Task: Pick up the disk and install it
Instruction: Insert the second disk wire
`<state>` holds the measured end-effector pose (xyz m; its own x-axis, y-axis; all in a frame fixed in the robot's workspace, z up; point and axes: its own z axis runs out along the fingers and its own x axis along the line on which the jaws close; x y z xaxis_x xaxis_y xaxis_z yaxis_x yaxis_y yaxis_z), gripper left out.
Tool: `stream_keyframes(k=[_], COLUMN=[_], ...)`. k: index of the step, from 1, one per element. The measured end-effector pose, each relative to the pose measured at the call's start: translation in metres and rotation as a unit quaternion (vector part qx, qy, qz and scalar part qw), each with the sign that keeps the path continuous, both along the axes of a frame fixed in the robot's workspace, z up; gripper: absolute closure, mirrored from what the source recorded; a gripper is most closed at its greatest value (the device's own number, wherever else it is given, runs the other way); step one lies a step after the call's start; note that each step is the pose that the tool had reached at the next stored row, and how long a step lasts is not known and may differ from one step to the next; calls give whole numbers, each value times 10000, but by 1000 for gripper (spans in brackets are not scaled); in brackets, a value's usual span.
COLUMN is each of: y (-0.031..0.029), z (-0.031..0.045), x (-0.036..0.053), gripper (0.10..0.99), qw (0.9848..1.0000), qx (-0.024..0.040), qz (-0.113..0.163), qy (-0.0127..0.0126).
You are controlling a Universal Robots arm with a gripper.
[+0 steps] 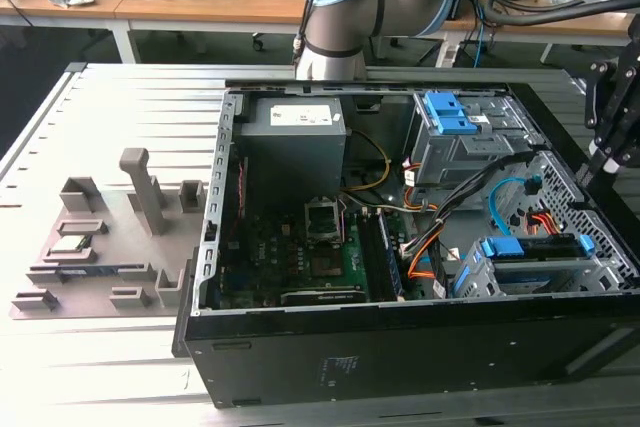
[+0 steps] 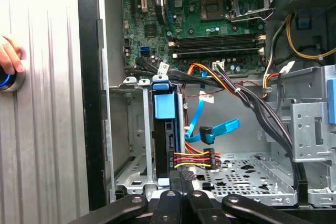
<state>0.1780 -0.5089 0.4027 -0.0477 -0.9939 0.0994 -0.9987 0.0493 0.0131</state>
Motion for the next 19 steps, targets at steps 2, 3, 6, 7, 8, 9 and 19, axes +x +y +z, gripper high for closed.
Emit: stream_keyframes(k=[2,3,6,7,8,9,19], y=[0,0,2,24,65,86,162], z=[0,0,0,-2,-7,-12,-219], x=[0,0,0,-2,-25,-49,-370], gripper=[918,851,725,725,725,725,725], qw=[10000,10000,10000,10000,10000,10000,9996], qx=[-2,-2,-3,-3,-2,-3,-3], qz=[0,0,0,0,2,4,275], qy=[0,0,0,0,1,0,-3])
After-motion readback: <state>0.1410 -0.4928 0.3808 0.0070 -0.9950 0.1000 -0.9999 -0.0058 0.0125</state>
